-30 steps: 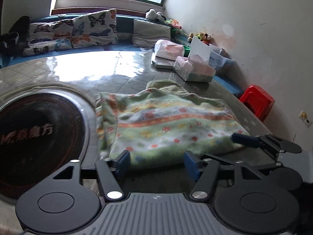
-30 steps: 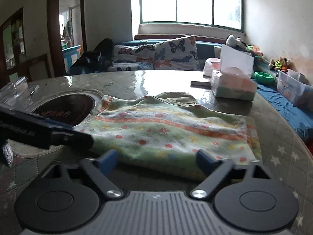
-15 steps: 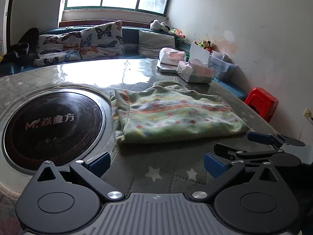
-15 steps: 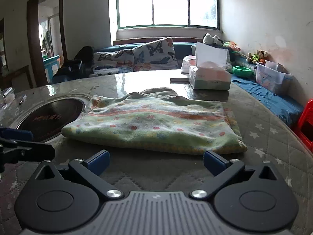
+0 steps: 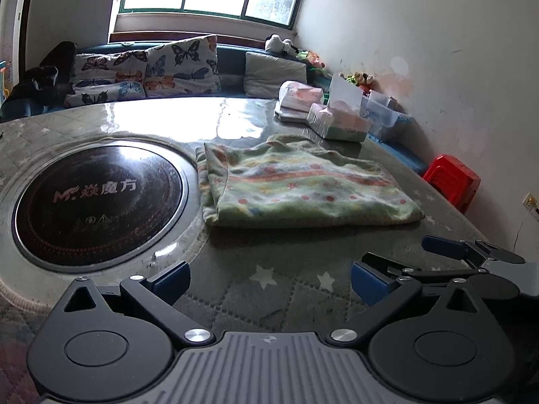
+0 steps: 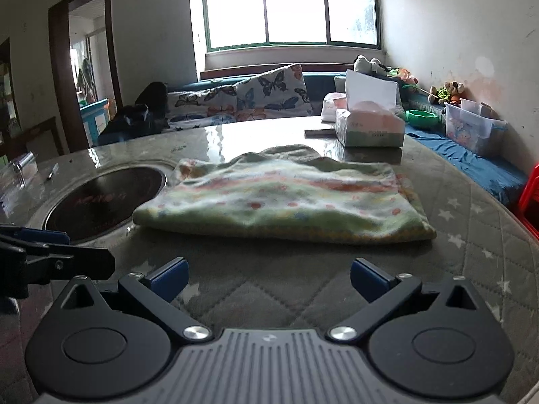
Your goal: Fold clothes
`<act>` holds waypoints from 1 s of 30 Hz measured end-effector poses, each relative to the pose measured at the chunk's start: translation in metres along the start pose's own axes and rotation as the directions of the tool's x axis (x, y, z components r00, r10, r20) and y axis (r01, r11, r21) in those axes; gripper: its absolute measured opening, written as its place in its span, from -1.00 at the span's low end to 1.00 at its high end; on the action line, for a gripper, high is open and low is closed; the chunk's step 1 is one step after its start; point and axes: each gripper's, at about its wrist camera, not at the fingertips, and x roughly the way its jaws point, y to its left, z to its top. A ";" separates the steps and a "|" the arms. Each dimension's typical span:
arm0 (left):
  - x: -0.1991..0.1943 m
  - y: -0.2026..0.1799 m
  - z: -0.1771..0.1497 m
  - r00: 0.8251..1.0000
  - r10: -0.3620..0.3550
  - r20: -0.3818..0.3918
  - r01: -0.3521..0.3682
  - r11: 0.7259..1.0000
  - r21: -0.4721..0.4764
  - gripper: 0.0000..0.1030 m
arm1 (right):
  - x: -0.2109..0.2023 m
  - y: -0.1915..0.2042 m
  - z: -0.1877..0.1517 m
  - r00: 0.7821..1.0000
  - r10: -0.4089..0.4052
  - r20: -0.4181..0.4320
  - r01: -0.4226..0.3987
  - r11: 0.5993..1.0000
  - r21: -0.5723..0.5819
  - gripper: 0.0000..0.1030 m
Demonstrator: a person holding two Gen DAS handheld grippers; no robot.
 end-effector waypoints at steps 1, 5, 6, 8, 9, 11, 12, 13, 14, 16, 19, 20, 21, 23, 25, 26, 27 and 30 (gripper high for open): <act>0.000 -0.001 -0.001 1.000 0.003 -0.002 -0.003 1.000 0.003 1.00 | 0.000 0.000 -0.001 1.000 -0.001 -0.004 0.001 1.000 0.002 1.00; 0.000 -0.003 -0.007 1.000 0.016 -0.015 -0.016 1.000 0.013 1.00 | -0.002 0.000 -0.005 1.000 0.002 -0.025 -0.002 1.000 0.014 1.00; 0.000 -0.003 -0.008 1.000 0.017 -0.017 -0.017 1.000 0.014 1.00 | -0.002 0.000 -0.006 1.000 0.002 -0.028 -0.001 1.000 0.015 1.00; -0.001 -0.005 -0.009 1.000 0.019 -0.021 -0.018 1.000 0.015 1.00 | -0.003 0.000 -0.007 1.000 -0.001 -0.030 0.002 1.000 0.016 1.00; -0.001 -0.005 -0.010 1.000 0.020 -0.023 -0.019 1.000 0.015 1.00 | -0.003 0.000 -0.007 1.000 -0.003 -0.030 0.004 1.000 0.016 1.00; -0.002 -0.006 -0.010 0.999 0.025 -0.023 -0.025 0.999 0.022 1.00 | -0.004 -0.001 -0.008 0.999 -0.008 -0.031 0.008 1.000 0.017 1.00; -0.002 -0.007 -0.011 0.999 0.027 -0.023 -0.027 0.999 0.024 1.00 | -0.004 -0.001 -0.008 0.999 -0.010 -0.031 0.010 1.000 0.019 1.00; -0.003 -0.007 -0.011 0.999 0.028 -0.023 -0.028 0.999 0.026 1.00 | -0.004 -0.001 -0.009 0.999 -0.011 -0.033 0.012 1.000 0.021 1.00; -0.003 -0.007 -0.012 0.999 0.029 -0.024 -0.028 0.999 0.027 1.00 | -0.004 -0.001 -0.009 0.999 -0.011 -0.035 0.011 1.000 0.024 1.00; -0.002 -0.008 -0.013 0.999 0.034 -0.029 -0.033 0.999 0.029 1.00 | -0.004 -0.002 -0.011 0.999 -0.012 -0.038 0.013 1.000 0.028 1.00; -0.001 -0.009 -0.015 0.998 0.040 -0.038 -0.039 0.999 0.031 1.00 | -0.004 -0.002 -0.012 0.999 -0.018 -0.042 0.020 0.999 0.032 1.00; -0.001 -0.009 -0.016 0.998 0.042 -0.041 -0.041 0.999 0.031 1.00 | -0.004 -0.002 -0.012 0.999 -0.021 -0.043 0.022 0.999 0.033 1.00; -0.001 -0.009 -0.017 0.998 0.043 -0.043 -0.042 0.999 0.031 1.00 | -0.004 -0.002 -0.013 0.999 -0.022 -0.043 0.024 0.999 0.035 1.00; -0.001 -0.009 -0.018 0.998 0.042 -0.048 -0.041 0.999 0.032 1.00 | -0.004 -0.002 -0.013 0.999 -0.024 -0.045 0.026 0.999 0.038 1.00; 0.000 -0.010 -0.019 0.998 0.042 -0.052 -0.040 0.999 0.032 1.00 | -0.003 -0.002 -0.013 0.999 -0.026 -0.045 0.028 0.999 0.039 1.00; 0.000 -0.010 -0.019 0.998 0.041 -0.055 -0.039 0.999 0.033 1.00 | -0.004 -0.002 -0.012 0.999 -0.026 -0.045 0.028 0.999 0.039 1.00; 0.001 -0.011 -0.020 0.998 0.041 -0.057 -0.039 0.999 0.034 1.00 | -0.004 -0.002 -0.012 0.999 -0.027 -0.044 0.029 0.999 0.039 1.00; 0.002 -0.012 -0.021 0.997 0.041 -0.063 -0.039 0.999 0.036 1.00 | -0.003 -0.002 -0.013 0.999 -0.030 -0.045 0.032 0.999 0.040 1.00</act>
